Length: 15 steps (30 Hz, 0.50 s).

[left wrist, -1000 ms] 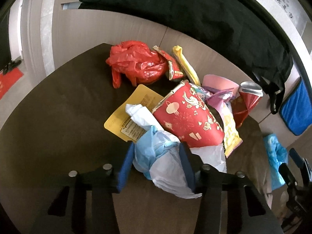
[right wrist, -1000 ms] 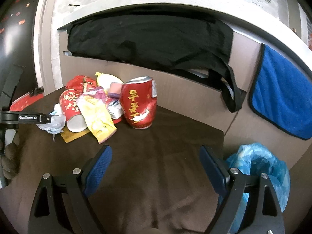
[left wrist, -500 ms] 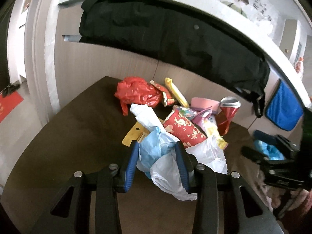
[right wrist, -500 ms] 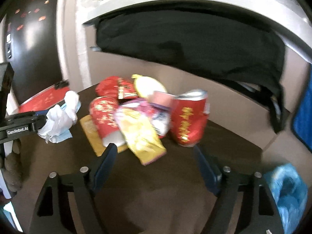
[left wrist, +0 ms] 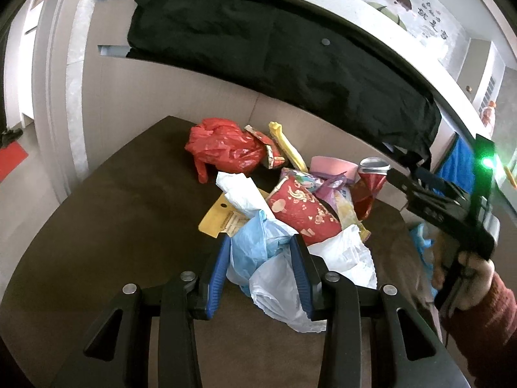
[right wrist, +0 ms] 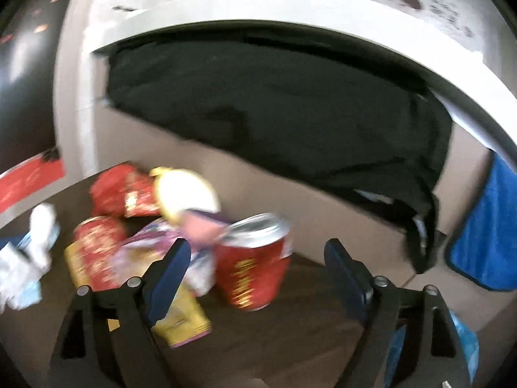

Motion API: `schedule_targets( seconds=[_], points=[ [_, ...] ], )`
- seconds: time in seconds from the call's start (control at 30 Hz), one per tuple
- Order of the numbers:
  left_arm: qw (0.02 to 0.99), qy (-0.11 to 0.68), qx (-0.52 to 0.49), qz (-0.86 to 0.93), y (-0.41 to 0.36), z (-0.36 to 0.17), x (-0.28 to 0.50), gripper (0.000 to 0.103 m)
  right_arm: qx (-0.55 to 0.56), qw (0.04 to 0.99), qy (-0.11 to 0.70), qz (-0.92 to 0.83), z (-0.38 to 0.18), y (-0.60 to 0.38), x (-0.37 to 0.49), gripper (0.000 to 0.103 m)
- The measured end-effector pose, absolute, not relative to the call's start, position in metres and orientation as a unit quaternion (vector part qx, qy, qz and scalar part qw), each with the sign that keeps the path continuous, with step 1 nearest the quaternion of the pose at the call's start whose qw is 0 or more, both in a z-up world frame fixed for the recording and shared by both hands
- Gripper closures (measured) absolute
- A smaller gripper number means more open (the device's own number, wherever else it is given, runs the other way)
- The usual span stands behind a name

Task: Collect trash
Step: 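Grasp the red drink can with the right tool while the left tool holds the bags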

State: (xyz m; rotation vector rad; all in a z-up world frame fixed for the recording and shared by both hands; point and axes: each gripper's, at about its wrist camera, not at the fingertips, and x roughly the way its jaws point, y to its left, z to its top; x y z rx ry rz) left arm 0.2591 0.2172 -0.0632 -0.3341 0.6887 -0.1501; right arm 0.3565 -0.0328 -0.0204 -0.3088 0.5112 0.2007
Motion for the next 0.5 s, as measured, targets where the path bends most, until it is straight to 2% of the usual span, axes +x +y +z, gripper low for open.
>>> schedule_targets(
  seconds=[0.23,0.33,0.4,0.43,0.5],
  points=[
    [0.927,0.332,-0.157,-0.070,0.207,-0.063,0.267,0.064,-0.143,0.945,0.278,0.100,-0.040,-0.023,0.398,0.021],
    [0.931,0.324,-0.154,-0.062,0.204,-0.060,0.267,0.064,-0.154,0.937,0.301,0.090,-0.051,-0.019,0.415,0.025],
    [0.933,0.322,-0.152,-0.059,0.202,-0.058,0.269,0.064,-0.138,0.934,0.313,0.101,-0.053,-0.024,0.416,0.032],
    [0.933,0.321,-0.150,-0.058,0.200,-0.057,0.270,0.064,-0.129,0.931,0.322,0.108,-0.054,-0.028,0.415,0.039],
    [0.934,0.319,-0.149,-0.058,0.196,-0.054,0.271,0.064,-0.124,0.929,0.329,0.111,-0.052,-0.036,0.410,0.040]
  ],
)
